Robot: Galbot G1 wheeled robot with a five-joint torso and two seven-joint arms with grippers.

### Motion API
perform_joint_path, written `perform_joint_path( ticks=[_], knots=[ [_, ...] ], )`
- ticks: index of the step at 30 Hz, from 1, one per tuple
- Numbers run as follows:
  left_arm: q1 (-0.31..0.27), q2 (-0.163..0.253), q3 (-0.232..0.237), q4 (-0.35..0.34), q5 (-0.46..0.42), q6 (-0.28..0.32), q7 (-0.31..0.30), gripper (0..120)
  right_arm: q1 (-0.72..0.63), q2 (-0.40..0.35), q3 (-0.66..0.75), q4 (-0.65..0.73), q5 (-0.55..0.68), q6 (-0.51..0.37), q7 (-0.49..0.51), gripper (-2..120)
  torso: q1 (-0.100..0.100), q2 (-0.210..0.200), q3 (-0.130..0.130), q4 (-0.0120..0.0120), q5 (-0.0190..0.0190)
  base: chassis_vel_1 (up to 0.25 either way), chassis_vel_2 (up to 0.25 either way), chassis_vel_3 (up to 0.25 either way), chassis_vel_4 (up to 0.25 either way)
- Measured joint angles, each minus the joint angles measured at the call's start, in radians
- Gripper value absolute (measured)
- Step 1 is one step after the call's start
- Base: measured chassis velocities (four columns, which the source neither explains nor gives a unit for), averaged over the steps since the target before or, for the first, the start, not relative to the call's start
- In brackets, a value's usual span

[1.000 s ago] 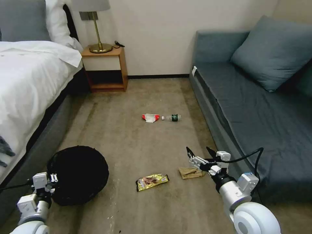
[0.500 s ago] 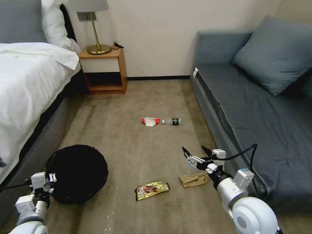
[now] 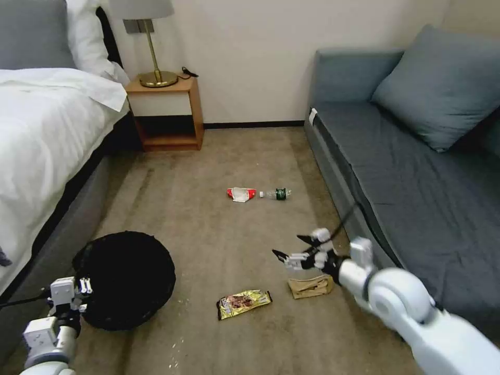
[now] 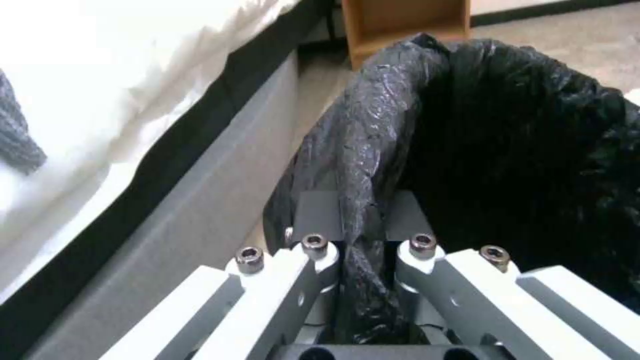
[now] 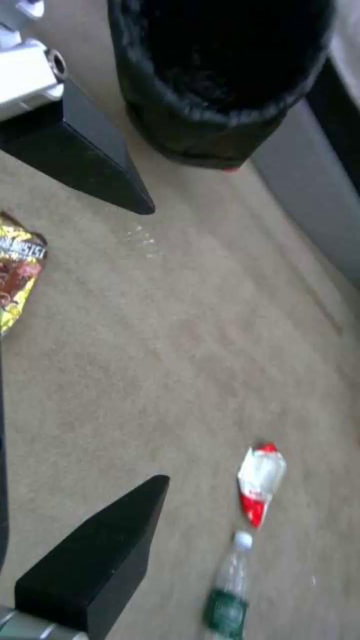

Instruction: Pick up the trash bin, then pick up the garbage on the floor and place it into the trash bin.

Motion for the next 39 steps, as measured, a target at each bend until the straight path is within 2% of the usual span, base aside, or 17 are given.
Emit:
perform_joint_path(
  ticks=[4,5,9,14,24,30,39],
  knots=[
    [0.030,-0.021,-0.005,-0.021,0.010,-0.010,-0.002,6,0.182,0.066,-0.163,-0.161,0.020,-0.002,-0.023,100,0.000,0.000,0.000,0.0002,-0.0001,0.000,0.000,0.000,0.000],
    [0.030,-0.021,-0.005,-0.021,0.010,-0.010,-0.002,6,0.182,0.066,-0.163,-0.161,0.020,-0.002,-0.023,100,0.000,0.000,0.000,0.0002,-0.0001,0.000,0.000,0.000,0.000],
    [0.054,-0.026,-0.013,-0.037,0.005,-0.015,-0.006,6,0.274,0.165,-0.263,-0.333,-0.052,0.015,-0.076,100,0.000,0.000,0.000,0.0002,-0.0001,0.000,0.000,0.000,0.000],
    [0.067,-0.031,-0.015,-0.046,0.004,-0.019,-0.009,6,0.305,0.220,-0.331,-0.456,-0.152,0.044,-0.124,100,0.000,0.000,0.000,0.0001,-0.0001,0.000,0.000,0.000,0.000],
    [0.071,-0.034,-0.016,-0.053,0.001,-0.024,-0.012,6,0.254,0.243,-0.447,-0.549,-0.358,0.100,-0.197,100,0.000,0.000,0.000,-0.0001,-0.0001,0.000,0.000,0.000,0.000],
    [0.074,-0.048,-0.010,-0.053,0.010,-0.041,-0.012,6,0.164,0.251,-0.435,-0.547,-0.436,0.123,-0.211,100,0.000,0.000,0.000,-0.0002,0.0000,0.000,0.000,0.000,0.000],
    [0.087,-0.060,-0.007,-0.052,0.020,-0.063,-0.008,6,0.150,0.304,-0.407,-0.627,-0.497,0.169,-0.204,100,0.000,0.000,0.000,0.0000,-0.0001,0.000,0.000,0.000,0.000]
  ],
)
